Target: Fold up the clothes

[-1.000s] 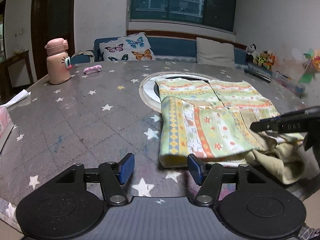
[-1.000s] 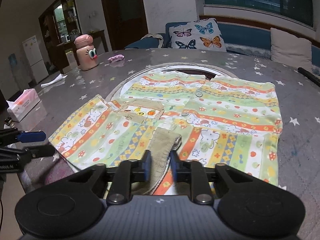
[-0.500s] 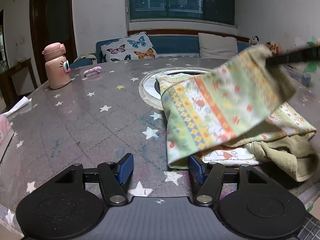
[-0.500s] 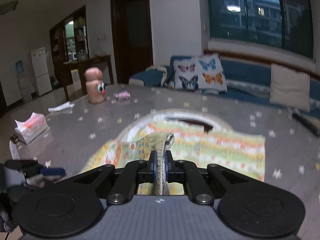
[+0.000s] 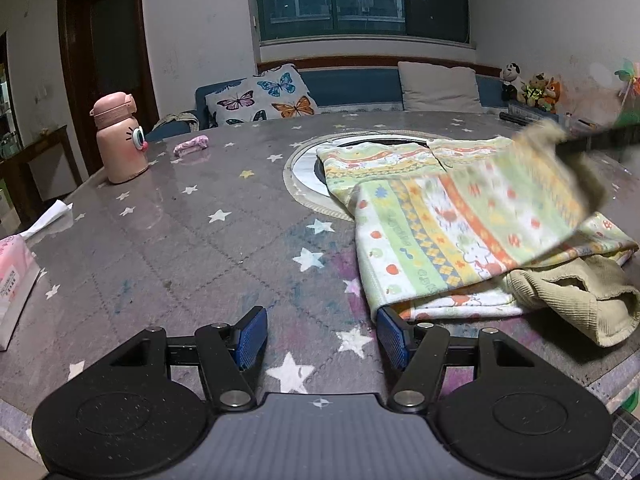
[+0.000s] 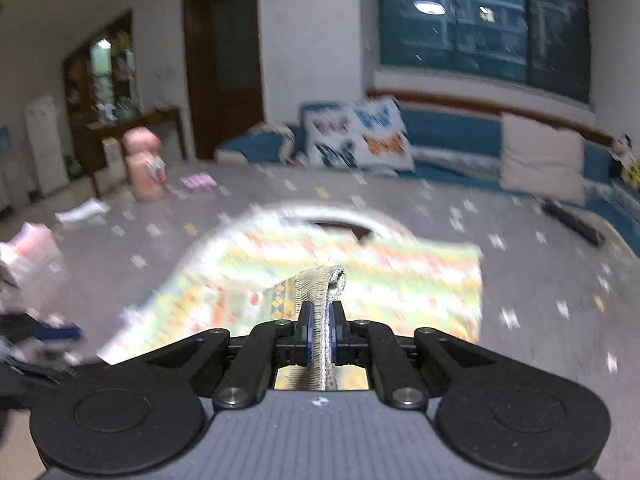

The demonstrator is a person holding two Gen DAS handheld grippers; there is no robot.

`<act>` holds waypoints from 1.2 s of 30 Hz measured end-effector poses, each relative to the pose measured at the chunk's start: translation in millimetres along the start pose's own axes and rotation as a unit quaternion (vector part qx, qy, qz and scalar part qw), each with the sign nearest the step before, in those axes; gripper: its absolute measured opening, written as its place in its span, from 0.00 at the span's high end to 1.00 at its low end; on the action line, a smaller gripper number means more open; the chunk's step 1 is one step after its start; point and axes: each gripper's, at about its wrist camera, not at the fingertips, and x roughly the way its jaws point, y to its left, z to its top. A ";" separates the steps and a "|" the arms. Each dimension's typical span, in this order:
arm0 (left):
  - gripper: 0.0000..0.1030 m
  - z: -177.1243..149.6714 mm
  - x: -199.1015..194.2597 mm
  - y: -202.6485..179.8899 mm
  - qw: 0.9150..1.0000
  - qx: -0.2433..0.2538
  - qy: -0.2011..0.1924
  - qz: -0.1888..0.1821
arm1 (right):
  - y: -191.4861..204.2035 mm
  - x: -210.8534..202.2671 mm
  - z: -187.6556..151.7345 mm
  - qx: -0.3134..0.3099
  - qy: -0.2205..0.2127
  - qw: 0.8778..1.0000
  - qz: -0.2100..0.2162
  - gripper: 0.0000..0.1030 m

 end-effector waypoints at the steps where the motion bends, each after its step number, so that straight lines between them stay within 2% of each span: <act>1: 0.39 0.0 -0.6 0.4 1.000 0.002 0.001 0.000 | -4.1 6.3 -5.9 0.012 0.014 1.000 -0.003 0.94; 6: 0.40 2.7 -6.5 8.5 1.000 0.004 0.006 -0.005 | -18.5 29.7 -31.6 0.047 0.068 0.996 -0.018 0.93; 13: 0.40 22.8 -18.9 25.0 1.000 -0.008 -0.008 -0.010 | -21.4 26.2 -32.4 0.043 0.069 0.997 -0.016 0.93; 15: 0.42 32.4 -14.0 22.8 1.000 -0.012 -0.014 -0.021 | -24.8 29.5 -32.7 0.054 0.072 0.996 -0.009 0.92; 20: 0.59 57.8 7.1 2.7 0.997 -0.006 -0.027 -0.069 | -27.4 30.1 -34.0 0.057 0.067 0.996 -0.007 0.94; 22: 0.59 67.7 17.9 -7.2 0.996 0.001 -0.031 -0.087 | -26.3 24.0 -29.5 0.048 0.053 0.997 -0.014 0.96; 26: 0.65 78.4 46.2 -18.1 0.992 -0.003 -0.021 -0.124 | -25.4 22.2 -24.1 0.037 0.050 0.998 -0.015 0.96; 28: 0.67 78.3 63.2 -17.5 0.992 -0.009 0.001 -0.129 | -25.1 27.1 -26.2 0.034 0.057 0.998 -0.018 0.95; 31: 0.74 71.4 78.8 -9.1 0.992 -0.018 0.025 -0.126 | -28.4 35.6 -33.7 0.042 0.073 0.996 -0.018 0.94; 36: 0.72 71.1 74.1 1.8 0.993 -0.021 0.033 -0.108 | -34.1 35.1 -32.4 0.043 0.076 0.996 -0.011 0.91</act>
